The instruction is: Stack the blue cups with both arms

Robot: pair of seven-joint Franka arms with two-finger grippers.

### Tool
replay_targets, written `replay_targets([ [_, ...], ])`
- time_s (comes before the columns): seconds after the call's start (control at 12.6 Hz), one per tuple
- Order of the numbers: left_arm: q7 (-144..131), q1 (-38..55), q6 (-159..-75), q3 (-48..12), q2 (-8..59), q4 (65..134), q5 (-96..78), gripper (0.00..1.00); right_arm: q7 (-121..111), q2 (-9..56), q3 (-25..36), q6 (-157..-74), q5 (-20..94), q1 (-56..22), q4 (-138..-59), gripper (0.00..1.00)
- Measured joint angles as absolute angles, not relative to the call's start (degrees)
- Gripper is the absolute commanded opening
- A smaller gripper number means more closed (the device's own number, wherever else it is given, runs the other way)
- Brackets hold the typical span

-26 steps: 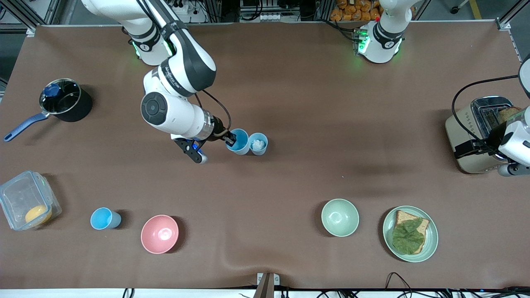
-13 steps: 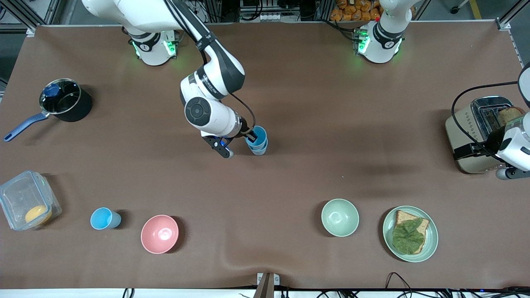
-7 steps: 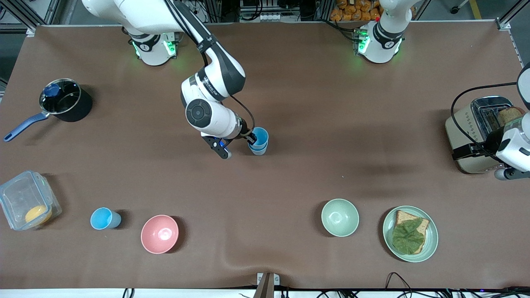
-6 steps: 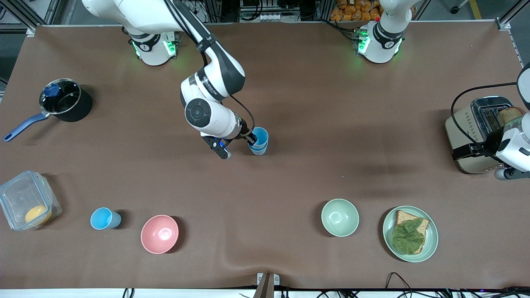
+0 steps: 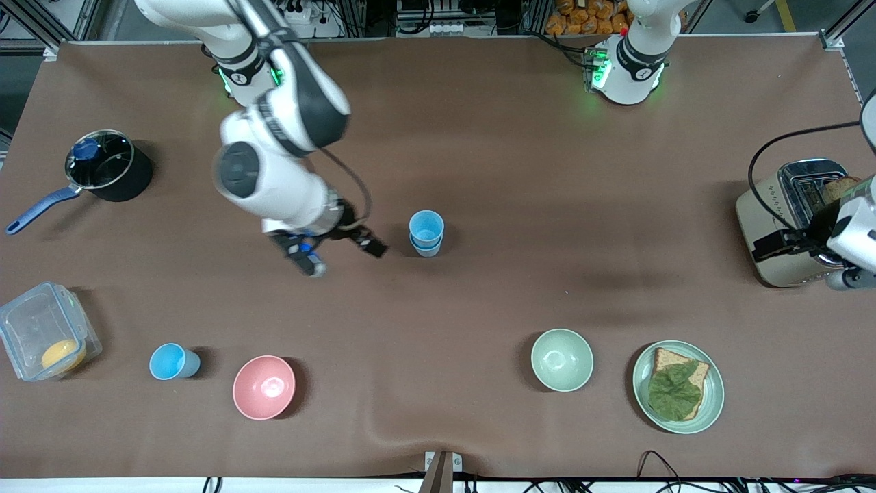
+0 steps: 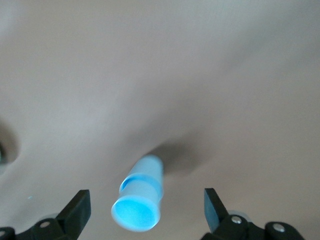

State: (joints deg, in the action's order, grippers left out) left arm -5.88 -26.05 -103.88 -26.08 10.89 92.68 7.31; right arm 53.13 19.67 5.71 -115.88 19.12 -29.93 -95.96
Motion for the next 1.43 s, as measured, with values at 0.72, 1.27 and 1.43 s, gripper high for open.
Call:
replay_targets([
  [0.72, -5.87, -25.87, -93.41, -27.49, 1.33, 89.18, 1.65, 1.0, 12.66, 8.52, 3.24, -97.09, 7.07, -10.49, -96.56, 1.0],
  [1.27, -5.96, -4.73, -88.7, -8.0, -2.9, 88.35, -1.32, 1.0, 1.54, -0.4, -2.33, -92.7, 1.89, -3.16, -95.79, 1.0],
  [1.43, -5.96, 1.53, -87.33, -1.05, -3.67, 88.37, -1.78, 1.0, 1.21, -0.43, -2.42, -91.79, 1.87, -3.11, -94.48, 1.0],
])
